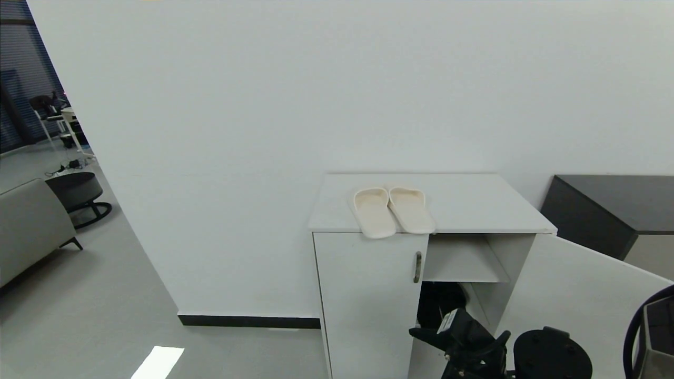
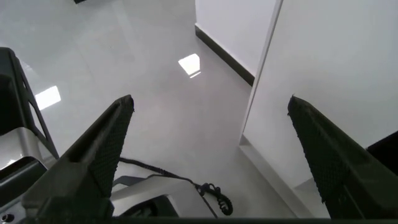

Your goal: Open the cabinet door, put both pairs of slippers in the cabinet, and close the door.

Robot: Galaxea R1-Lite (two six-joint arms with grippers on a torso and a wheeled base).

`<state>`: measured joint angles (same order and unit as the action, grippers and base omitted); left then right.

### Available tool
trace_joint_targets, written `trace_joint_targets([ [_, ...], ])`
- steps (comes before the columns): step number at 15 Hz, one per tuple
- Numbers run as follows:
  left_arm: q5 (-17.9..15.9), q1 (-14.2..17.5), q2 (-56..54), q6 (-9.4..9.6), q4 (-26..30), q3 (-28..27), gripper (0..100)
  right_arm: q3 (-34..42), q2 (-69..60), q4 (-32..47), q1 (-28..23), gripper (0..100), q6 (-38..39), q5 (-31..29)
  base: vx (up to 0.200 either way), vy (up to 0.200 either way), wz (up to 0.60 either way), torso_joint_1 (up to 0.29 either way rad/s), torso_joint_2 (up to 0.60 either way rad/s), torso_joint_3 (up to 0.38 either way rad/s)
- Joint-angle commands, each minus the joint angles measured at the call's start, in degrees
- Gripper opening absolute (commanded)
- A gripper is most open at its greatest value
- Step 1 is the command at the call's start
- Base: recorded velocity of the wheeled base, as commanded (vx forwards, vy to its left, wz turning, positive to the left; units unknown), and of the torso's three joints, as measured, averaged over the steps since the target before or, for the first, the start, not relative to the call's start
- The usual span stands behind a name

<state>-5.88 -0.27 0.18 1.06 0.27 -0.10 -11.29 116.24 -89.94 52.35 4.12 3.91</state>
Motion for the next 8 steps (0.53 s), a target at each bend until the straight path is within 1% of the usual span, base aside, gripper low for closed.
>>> trace_joint_targets([
  [1,-0.01,0.00,0.08,-0.01,0.00,0.01,0,0.04,-0.13,-0.06,-0.14,100,0.01,-0.05,0.000,0.000,0.00,0.290,-0.62,-0.325],
  [2,-0.01,0.00,0.08,-0.01,0.00,0.01,0,0.83,-0.05,-0.06,-0.32,100,-0.52,-0.22,0.000,0.000,0.00,0.251,-0.53,-0.276],
  [3,-0.01,0.00,0.08,-0.09,0.00,0.01,0,1.80,-0.22,-0.06,-0.49,100,-2.80,-0.22,0.000,0.000,0.00,0.227,-0.46,-0.237],
  [4,-0.10,0.00,0.08,-0.01,0.00,0.01,0,0.13,-0.31,-0.06,-1.46,100,-5.09,-2.59,0.000,0.000,0.00,0.139,-0.32,-0.149],
  [5,-0.10,0.00,0.08,-0.01,0.00,0.01,0,-2.86,-0.66,1.26,-1.72,100,-5.00,-6.99,0.000,0.000,0.00,0.046,-0.09,-0.046],
  [6,-0.10,0.00,0.08,-0.01,0.00,0.01,0,-10.60,-2.07,12.95,-2.95,100,-4.30,-18.06,0.000,0.000,0.00,0.022,-0.05,-0.032],
  [7,-0.10,0.00,0.08,-0.01,0.00,0.01,0,-14.20,-3.83,20.24,-3.30,100,-2.45,-21.23,0.000,0.000,0.00,0.000,0.00,0.000],
  [8,-0.10,0.00,0.08,-0.09,0.00,0.01,0,-22.29,-9.10,38.79,-3.30,100,5.72,-23.51,0.000,0.000,0.00,0.000,0.00,0.000],
])
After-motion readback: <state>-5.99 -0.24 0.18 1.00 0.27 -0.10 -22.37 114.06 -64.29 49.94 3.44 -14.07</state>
